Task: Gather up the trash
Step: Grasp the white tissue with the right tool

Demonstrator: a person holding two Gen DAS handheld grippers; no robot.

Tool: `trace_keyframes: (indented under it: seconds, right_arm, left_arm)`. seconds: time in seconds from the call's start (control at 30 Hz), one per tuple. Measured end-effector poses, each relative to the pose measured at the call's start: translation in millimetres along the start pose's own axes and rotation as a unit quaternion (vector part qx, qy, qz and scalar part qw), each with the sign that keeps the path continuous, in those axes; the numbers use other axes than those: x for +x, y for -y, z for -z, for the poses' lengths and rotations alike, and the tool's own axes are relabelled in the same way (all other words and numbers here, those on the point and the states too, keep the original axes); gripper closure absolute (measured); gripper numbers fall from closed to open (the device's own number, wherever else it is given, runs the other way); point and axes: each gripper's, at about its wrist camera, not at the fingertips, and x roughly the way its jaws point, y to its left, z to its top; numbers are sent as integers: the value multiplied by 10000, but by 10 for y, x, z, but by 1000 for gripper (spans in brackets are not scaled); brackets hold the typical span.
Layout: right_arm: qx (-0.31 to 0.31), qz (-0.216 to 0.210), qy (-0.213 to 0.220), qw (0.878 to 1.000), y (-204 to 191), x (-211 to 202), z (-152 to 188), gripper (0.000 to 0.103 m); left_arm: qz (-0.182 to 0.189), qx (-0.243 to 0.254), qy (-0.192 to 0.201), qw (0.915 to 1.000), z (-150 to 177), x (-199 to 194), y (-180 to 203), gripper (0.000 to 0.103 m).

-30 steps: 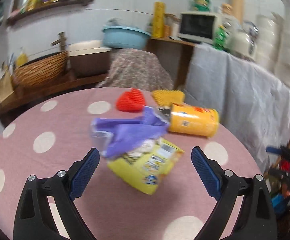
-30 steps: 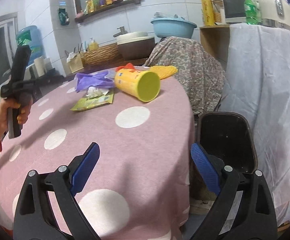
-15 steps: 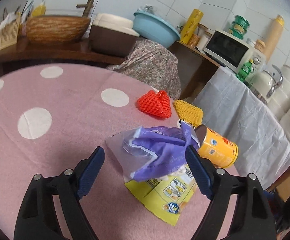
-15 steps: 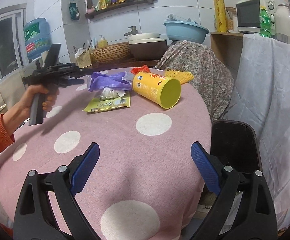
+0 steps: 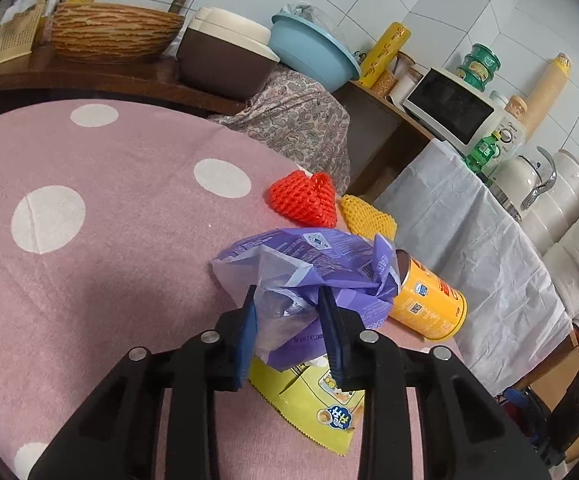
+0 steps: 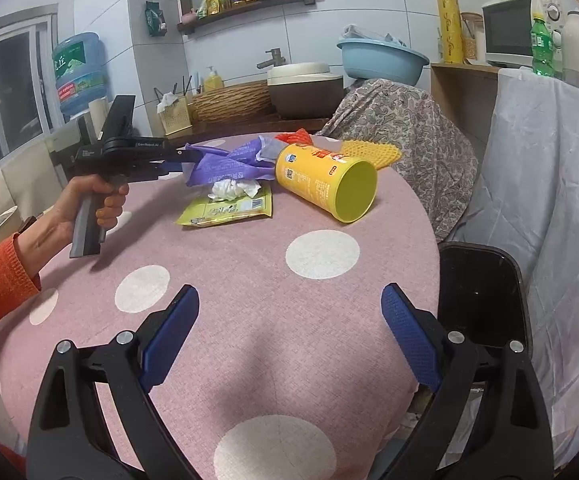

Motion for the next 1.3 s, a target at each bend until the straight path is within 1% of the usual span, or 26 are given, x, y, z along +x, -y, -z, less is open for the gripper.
trace_keyframes:
  seconds: [0.17, 0.2, 0.27, 0.3, 0.47, 0.53, 0.6, 0.73, 0.77, 0.87, 1.0, 1.1, 1.2, 1.23, 1.27, 1.3]
  right_arm:
    - [-124, -35, 6, 9999, -50, 67, -66, 12]
    - [-166, -48, 5, 9999, -70, 82, -90, 12]
    - [-255, -88, 16, 9996, -122, 109, -146, 12]
    - [-293, -143, 25, 9995, -156, 123, -183, 12]
    - [-456, -514, -71, 9976, -411, 312, -414, 12]
    - [-512, -641, -183, 9965, -522, 440, -511, 12]
    - [-586, -716, -370, 9950, -635, 636, -626, 12]
    - [-839, -636, -779, 9914, -829, 1096, -801, 12]
    - [-861, -648, -873, 9903, -860, 1194, -831, 16]
    - [-966, -625, -1149, 9867, -960, 1516, -931, 21]
    - [-1226, -235, -1330, 9832, -1062, 1895, -1023, 23]
    - [-1284, -73, -1449, 9811, -1080, 2123, -1085, 29]
    - [-1268, 0, -1504, 9805, -1066, 2267, -1128, 39]
    - [-1276, 46, -1523, 9800, -1066, 2299, -1129, 47]
    - [-1272, 72, -1555, 9796, -1061, 2335, -1127, 56]
    - [-1248, 70, -1557, 9799, -1058, 2356, -1131, 62]
  left_arm:
    - [-18, 35, 325, 9995, 2, -272, 55, 79]
    - [-79, 77, 411, 9991, 3, -341, 74, 83]
    - [-77, 95, 539, 9985, 13, -458, 98, 84]
    - [-56, 78, 586, 9982, 19, -512, 100, 84]
    - [-224, 55, 819, 9964, 88, -774, 111, 85]
    - [-400, 134, 925, 9948, 116, -863, 130, 85]
    - [-707, 272, 1078, 9913, 153, -978, 149, 85]
    - [-928, 336, 1238, 9874, 200, -1177, 87, 85]
    - [-958, 340, 1257, 9868, 206, -1212, 64, 85]
    - [-1036, 317, 1298, 9856, 234, -1302, -12, 85]
    - [-1058, 216, 1326, 9853, 281, -1393, -110, 85]
    - [-1140, 244, 1349, 9840, 325, -1444, -157, 85]
    - [-1124, 252, 1353, 9841, 356, -1483, -179, 85]
    - [-1131, 265, 1362, 9838, 363, -1496, -178, 85]
    - [-1142, 281, 1372, 9835, 368, -1507, -175, 85]
    - [-1154, 302, 1383, 9832, 373, -1517, -170, 85]
